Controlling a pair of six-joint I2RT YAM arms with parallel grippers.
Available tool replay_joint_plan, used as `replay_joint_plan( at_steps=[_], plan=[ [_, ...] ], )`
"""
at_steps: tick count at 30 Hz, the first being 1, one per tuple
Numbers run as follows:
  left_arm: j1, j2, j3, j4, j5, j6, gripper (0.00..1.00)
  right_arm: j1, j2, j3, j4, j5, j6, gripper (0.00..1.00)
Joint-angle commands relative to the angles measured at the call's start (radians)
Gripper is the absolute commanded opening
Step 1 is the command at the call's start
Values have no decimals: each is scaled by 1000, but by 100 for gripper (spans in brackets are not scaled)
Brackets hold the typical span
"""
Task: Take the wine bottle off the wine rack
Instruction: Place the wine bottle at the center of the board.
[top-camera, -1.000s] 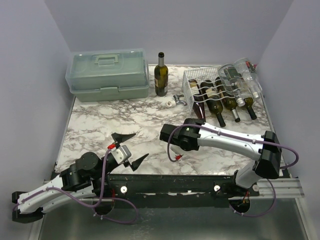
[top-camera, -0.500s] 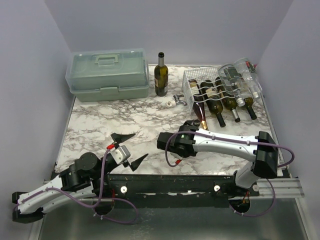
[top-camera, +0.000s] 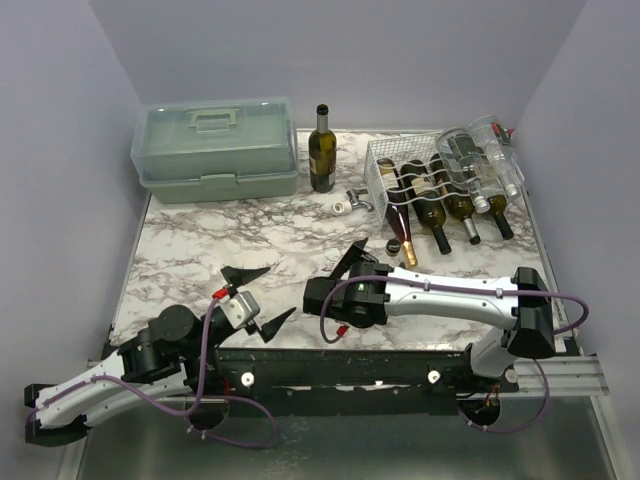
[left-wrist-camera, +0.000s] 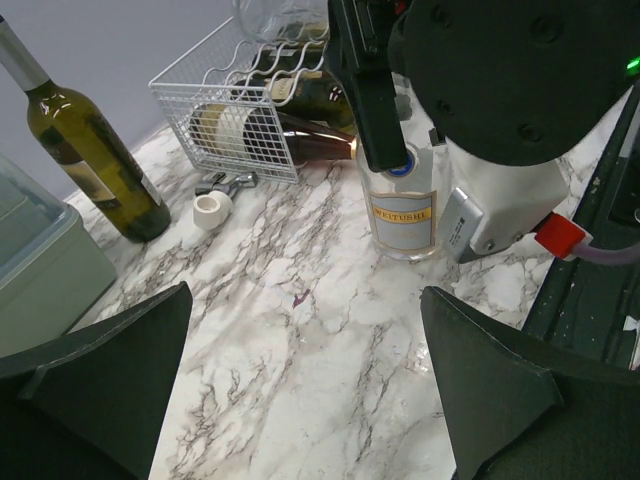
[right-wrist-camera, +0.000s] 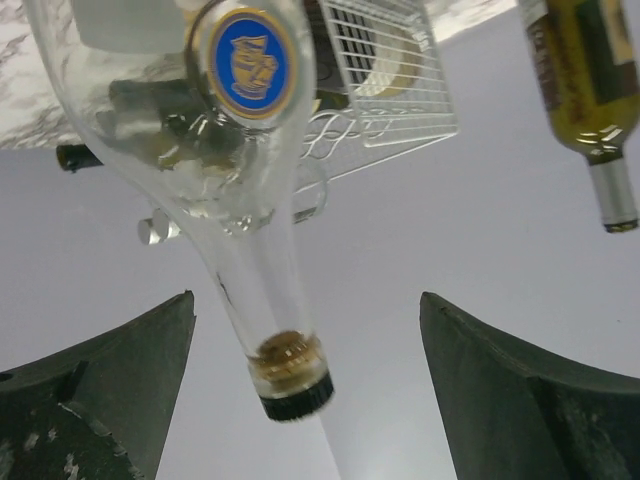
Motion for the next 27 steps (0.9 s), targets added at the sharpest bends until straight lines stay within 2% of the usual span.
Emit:
replay_joint_plan(
  at_steps=[1, 13, 19, 27],
  plan=[
    [2, -20, -2, -14, -17, -7, 99, 66, 10, 76, -24, 27, 20, 95],
    [2, -106, -13, 0, -24, 4, 99, 170, -47, 77, -25, 6, 83, 98],
    [2, -140, -11, 5, -60, 9, 99, 244, -42, 124, -26, -78, 146, 98],
    [3, -231, -30, 43, -110, 9, 99, 242, -48, 274, -24, -228, 282, 97]
  ],
)
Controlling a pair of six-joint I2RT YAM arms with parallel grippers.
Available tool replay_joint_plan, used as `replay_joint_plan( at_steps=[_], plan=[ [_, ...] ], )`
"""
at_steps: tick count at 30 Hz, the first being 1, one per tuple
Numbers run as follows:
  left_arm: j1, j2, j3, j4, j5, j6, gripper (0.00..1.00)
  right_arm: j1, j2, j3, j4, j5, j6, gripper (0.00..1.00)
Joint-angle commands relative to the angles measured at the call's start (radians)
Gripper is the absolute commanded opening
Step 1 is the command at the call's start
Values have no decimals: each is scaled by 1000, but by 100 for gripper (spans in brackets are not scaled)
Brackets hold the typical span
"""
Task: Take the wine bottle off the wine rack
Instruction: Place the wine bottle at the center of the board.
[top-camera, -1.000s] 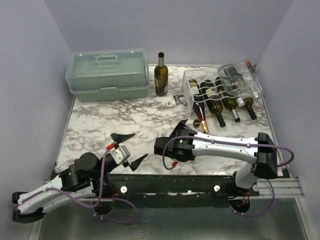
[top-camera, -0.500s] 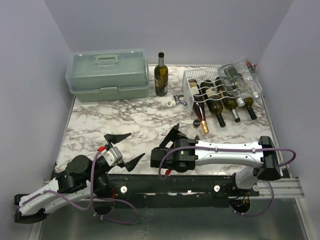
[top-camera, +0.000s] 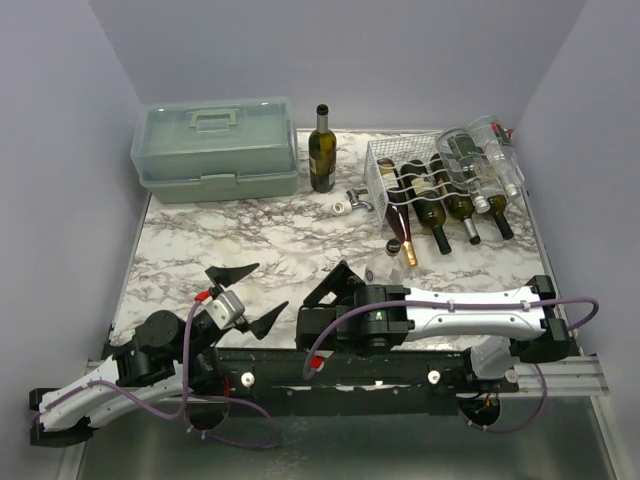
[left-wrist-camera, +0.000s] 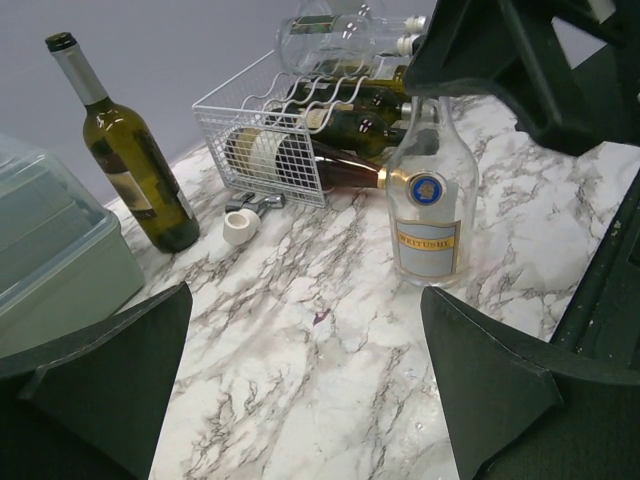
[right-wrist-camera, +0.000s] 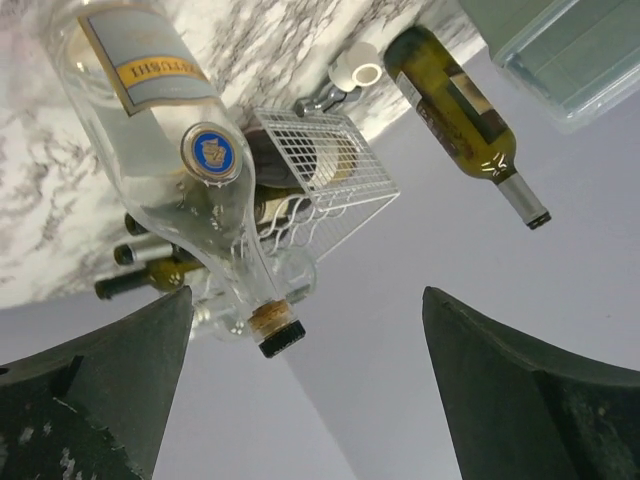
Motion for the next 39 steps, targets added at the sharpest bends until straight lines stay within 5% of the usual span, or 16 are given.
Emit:
replay_joint_plan(
  at_steps=[1, 7, 11, 19, 25, 31, 39],
  plan=[
    [3, -141, -22, 40, -65, 5, 99, -6, -22, 103, -14, -119, 124, 94],
    [4, -139, -26, 58, -111, -33, 99, -95, -12, 245, -14, -254, 230, 42],
    [2, -141, -31, 65, -118, -59, 99, -188, -15, 315, 4, -366, 294, 30],
    [2, -51, -27, 103, -76, -135, 99, -457, -82, 369, 164, -586, 399, 22],
    [3, 124, 21, 135, -48, -263, 99, -767, -96, 472, 231, -815, 498, 18],
    [4, 266, 90, 178, -24, -391, 99, -1115, -190, 222, 471, -1007, 646, 7],
    [7, 388, 95, 287, -103, -628, 99, -1631, -237, -173, 873, -1526, 1176, 0]
  ],
)
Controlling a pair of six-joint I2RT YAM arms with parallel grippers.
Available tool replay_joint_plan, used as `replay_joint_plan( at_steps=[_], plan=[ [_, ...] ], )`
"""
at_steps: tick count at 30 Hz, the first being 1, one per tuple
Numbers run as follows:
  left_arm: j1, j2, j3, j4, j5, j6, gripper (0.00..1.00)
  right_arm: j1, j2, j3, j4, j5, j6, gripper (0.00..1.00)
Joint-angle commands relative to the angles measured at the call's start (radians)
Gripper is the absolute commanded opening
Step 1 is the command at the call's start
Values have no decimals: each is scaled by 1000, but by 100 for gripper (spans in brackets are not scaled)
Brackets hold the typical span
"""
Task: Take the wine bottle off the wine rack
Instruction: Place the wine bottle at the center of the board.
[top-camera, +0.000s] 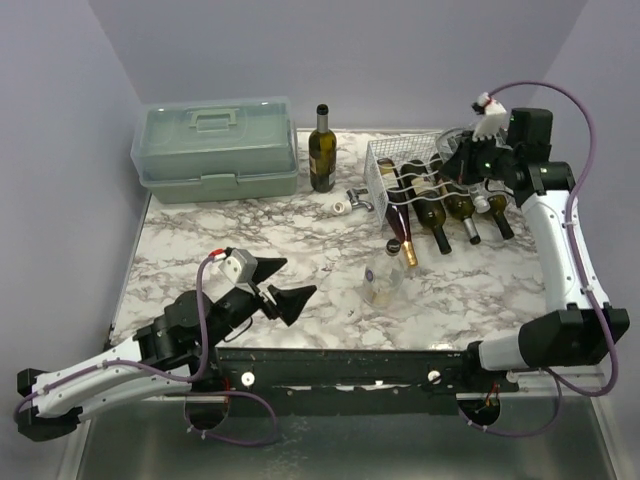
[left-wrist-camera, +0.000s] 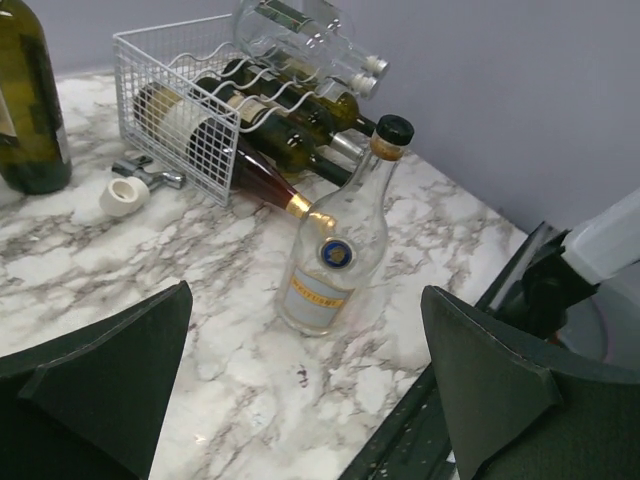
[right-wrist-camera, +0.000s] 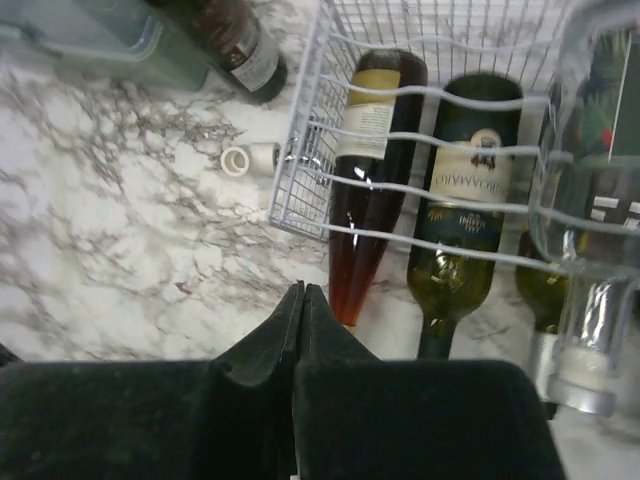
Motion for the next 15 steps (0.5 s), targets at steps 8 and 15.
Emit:
replay_joint_plan(
  at_steps=[8, 15],
  plan=[
    [14, 196, 100, 119, -38, -358, 99, -205, -190, -556, 597, -410, 513, 17],
    [20, 329, 198, 97, -81, -466, 98, -239, -261, -721, 696, -483, 484, 47]
  ],
)
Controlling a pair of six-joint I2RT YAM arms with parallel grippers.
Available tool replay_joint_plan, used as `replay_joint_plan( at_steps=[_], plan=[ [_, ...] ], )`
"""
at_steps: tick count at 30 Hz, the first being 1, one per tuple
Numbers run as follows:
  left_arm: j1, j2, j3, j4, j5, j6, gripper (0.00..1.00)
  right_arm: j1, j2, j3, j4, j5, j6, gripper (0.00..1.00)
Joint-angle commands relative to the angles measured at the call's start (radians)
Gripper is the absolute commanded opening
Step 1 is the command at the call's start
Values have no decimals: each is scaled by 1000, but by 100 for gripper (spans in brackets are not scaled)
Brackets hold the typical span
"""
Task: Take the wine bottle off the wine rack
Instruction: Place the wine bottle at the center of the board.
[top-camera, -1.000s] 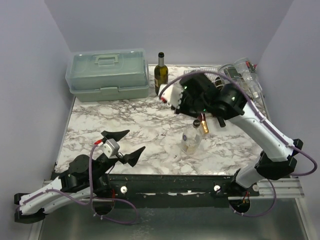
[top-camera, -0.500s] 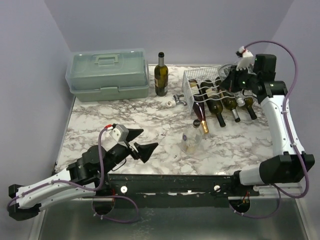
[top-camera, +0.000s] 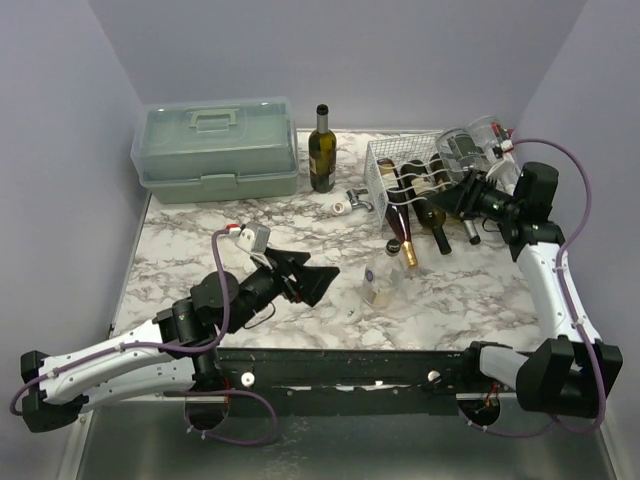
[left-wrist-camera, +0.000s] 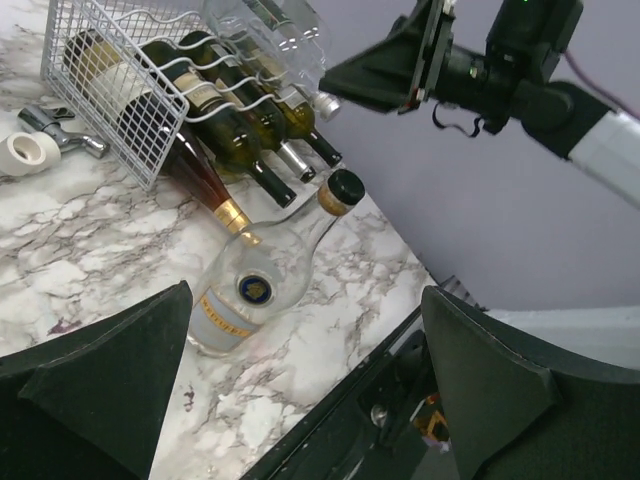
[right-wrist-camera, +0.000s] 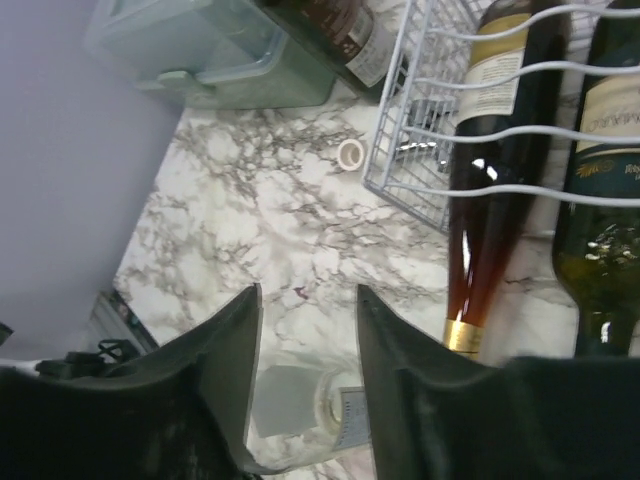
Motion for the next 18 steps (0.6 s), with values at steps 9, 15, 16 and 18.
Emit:
replay_joint_plan(
  at_steps=[9, 15, 16, 18],
  plan=[
    [11, 337, 391, -371, -147, -340, 98, -69, -136, -222, 299, -198, 28, 76],
    [-3, 534, 576, -498, -144, -307, 95, -84, -172, -243, 293, -164, 29, 83],
    [-13, 562, 600, -497, -143, -279, 95, -84, -172, -243, 291, -162, 32, 83],
    [-34, 617, 648, -499, -151, -202, 94, -84, -169, -242, 289, -155, 33, 83]
  ],
)
